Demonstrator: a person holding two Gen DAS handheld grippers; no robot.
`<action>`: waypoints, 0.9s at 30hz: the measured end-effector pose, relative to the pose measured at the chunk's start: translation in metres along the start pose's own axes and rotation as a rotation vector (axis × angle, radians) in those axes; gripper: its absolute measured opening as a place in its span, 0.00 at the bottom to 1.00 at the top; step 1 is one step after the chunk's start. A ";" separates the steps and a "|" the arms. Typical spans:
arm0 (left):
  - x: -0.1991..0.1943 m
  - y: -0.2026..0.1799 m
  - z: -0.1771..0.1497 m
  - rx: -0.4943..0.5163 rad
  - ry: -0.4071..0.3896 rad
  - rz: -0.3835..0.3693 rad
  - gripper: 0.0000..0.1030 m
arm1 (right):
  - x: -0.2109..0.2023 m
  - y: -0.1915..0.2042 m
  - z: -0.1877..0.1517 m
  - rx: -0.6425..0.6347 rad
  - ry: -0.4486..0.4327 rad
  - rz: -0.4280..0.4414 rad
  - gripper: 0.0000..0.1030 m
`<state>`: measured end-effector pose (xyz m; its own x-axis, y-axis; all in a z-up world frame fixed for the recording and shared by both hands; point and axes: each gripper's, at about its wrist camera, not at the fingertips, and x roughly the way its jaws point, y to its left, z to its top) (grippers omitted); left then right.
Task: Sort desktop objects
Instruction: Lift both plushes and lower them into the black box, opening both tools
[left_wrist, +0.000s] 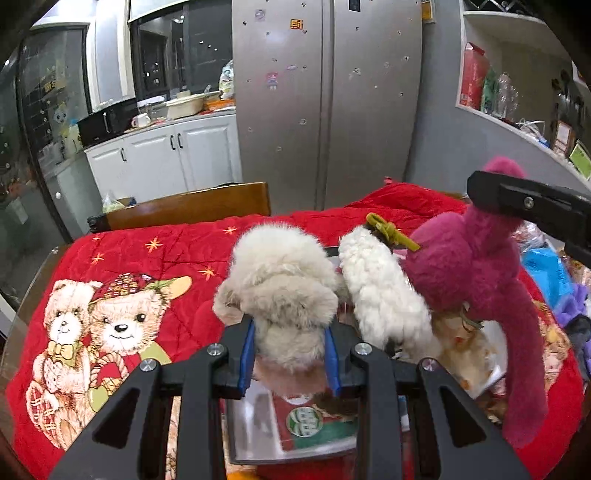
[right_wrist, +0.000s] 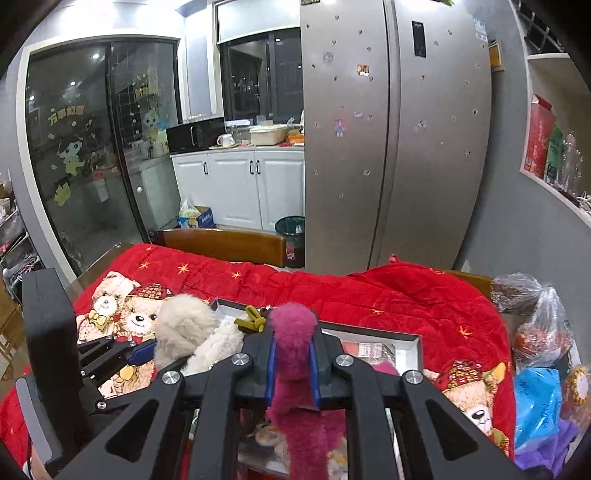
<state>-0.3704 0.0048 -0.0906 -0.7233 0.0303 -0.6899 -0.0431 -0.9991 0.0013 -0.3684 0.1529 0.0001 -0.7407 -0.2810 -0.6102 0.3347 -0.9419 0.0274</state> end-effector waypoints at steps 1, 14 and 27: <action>0.003 0.001 -0.001 0.008 0.002 0.010 0.30 | 0.004 0.001 -0.001 0.001 0.003 0.003 0.13; 0.045 0.011 -0.023 0.017 0.054 0.048 0.30 | 0.069 -0.004 -0.026 0.003 0.109 0.002 0.13; 0.052 0.010 -0.026 0.022 0.067 0.039 0.32 | 0.098 -0.015 -0.029 -0.020 0.167 0.001 0.20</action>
<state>-0.3907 -0.0046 -0.1457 -0.6772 -0.0119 -0.7357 -0.0312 -0.9985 0.0448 -0.4293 0.1451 -0.0836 -0.6335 -0.2459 -0.7336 0.3481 -0.9374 0.0136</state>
